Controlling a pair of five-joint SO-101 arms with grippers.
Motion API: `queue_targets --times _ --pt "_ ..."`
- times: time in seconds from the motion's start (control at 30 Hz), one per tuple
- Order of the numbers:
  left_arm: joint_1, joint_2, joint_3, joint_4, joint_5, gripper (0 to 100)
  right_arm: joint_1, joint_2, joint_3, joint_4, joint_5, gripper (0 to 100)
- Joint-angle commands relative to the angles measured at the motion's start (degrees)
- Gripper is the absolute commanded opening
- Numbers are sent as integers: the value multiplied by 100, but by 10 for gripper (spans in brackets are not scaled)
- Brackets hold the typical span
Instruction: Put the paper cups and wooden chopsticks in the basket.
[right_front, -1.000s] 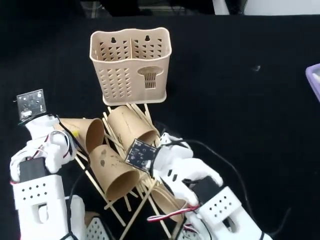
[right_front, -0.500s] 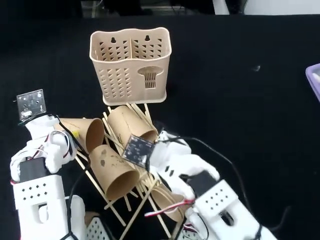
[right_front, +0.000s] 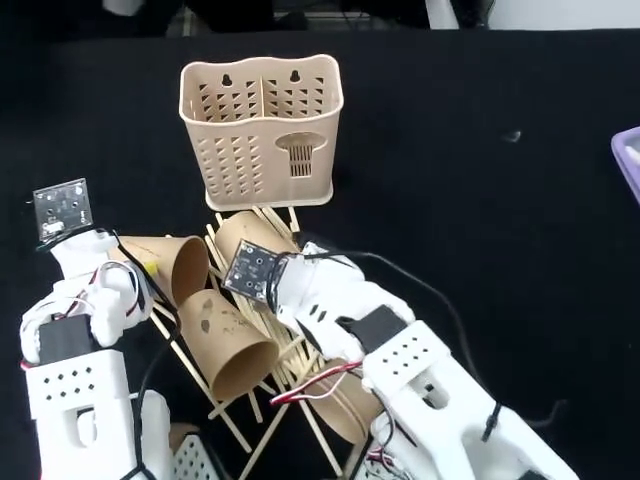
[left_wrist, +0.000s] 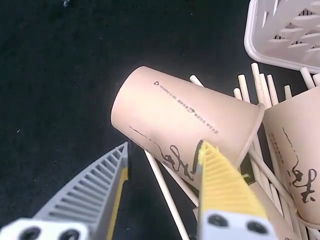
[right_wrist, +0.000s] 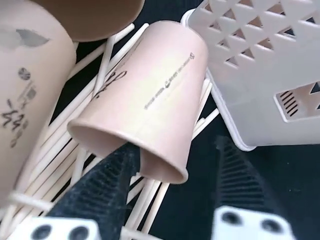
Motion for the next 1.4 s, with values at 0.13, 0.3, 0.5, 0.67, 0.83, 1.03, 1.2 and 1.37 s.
queue_targets --times 0.13,0.3,0.5,0.67,0.83,1.03,1.2,1.37 --pt "-57 -62 -40 -53 -26 224 88 31 -330 -176 -255 11" --pt "-57 -70 4 -70 -26 224 229 -611 -602 422 -668 10" --pt "-57 -70 40 -97 -26 224 1275 -2097 -1569 1688 -923 10" --pt "-57 -70 40 -97 -26 224 1732 -2642 -2413 2295 -949 10" --pt "-57 -70 40 -105 -26 224 1969 -2141 -3160 2365 -1046 10" --pt "-57 -70 40 -105 -26 224 2048 -716 -4629 2365 -1644 10" --pt "-57 -70 40 -105 -26 224 2101 725 -6097 2382 -2207 10" --pt "-57 -70 40 -105 -26 224 2215 2035 -7398 2365 -2998 10"
